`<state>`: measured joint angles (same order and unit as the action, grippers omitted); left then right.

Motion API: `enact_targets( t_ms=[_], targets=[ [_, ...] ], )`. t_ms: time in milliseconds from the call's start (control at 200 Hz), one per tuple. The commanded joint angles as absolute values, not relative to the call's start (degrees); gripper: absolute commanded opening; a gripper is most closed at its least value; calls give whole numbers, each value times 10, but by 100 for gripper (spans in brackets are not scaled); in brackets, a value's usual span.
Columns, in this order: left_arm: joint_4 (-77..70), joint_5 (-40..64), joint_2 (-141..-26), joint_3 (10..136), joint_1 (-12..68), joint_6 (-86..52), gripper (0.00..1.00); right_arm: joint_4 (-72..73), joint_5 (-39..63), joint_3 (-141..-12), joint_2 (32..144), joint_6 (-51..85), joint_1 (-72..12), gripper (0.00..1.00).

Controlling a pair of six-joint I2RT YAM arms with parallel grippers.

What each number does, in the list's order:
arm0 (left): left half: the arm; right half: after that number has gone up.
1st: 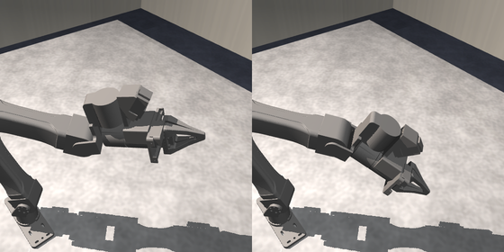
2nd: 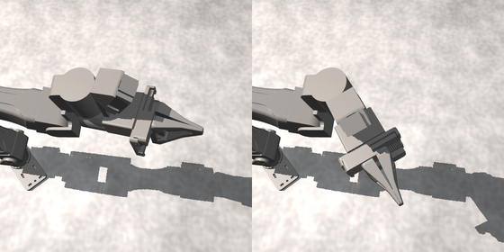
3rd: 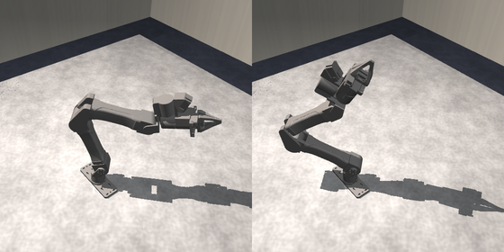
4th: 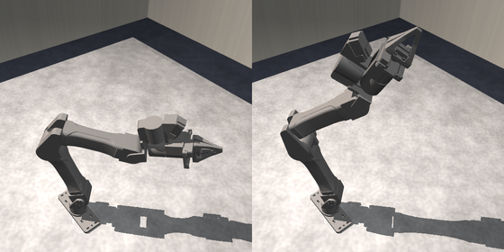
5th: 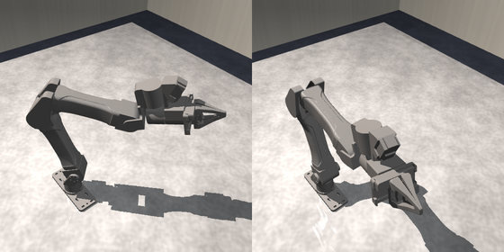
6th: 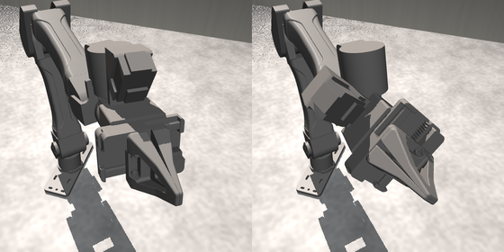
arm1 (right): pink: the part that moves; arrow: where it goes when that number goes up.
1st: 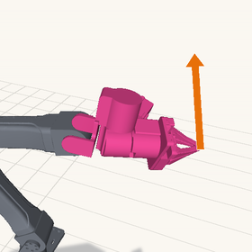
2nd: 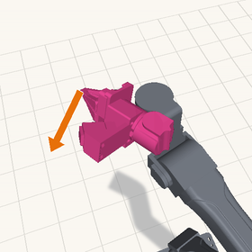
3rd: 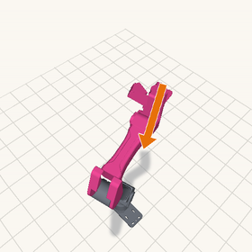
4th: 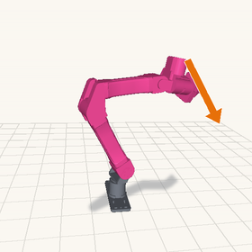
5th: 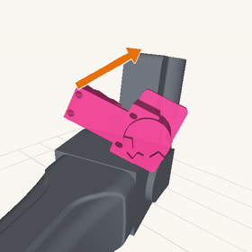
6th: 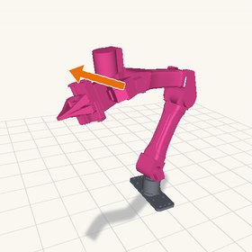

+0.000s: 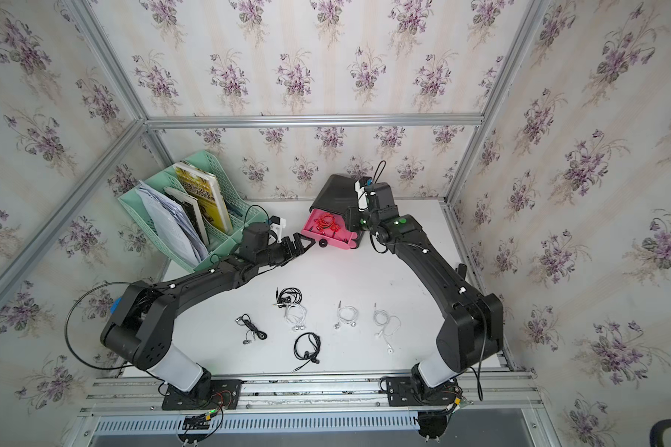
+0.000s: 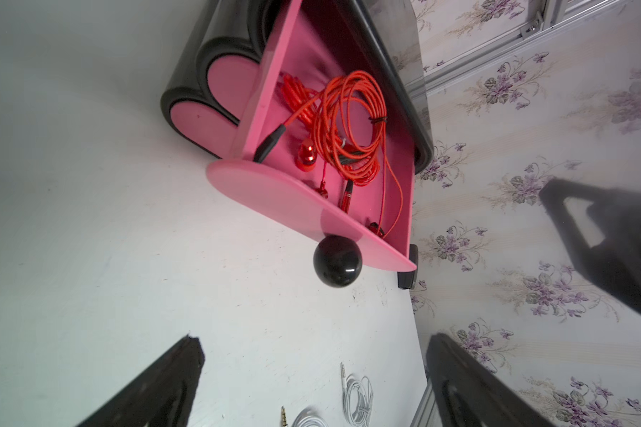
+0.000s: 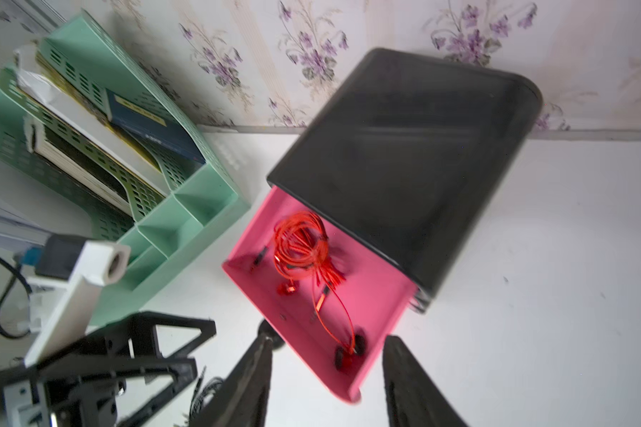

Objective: Place the wired earphones into the drawer by color
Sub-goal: Close the drawer in the storage box.

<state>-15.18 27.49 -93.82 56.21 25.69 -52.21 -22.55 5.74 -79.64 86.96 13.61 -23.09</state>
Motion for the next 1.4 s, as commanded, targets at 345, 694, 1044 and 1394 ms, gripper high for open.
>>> enact_targets(
  t_ms=[345,694,1044,1394],
  targets=[
    [-205,285,-995,629,268,-555,99,-146,40,-678,780,153,-210,74],
    [-222,292,-1020,664,273,-568,99,-127,28,-642,754,158,-210,83],
    [-218,293,-1037,699,277,-569,99,-125,16,-624,736,157,-208,83],
    [-202,294,-1058,733,277,-561,99,-129,14,-618,724,157,-207,83]
  ],
)
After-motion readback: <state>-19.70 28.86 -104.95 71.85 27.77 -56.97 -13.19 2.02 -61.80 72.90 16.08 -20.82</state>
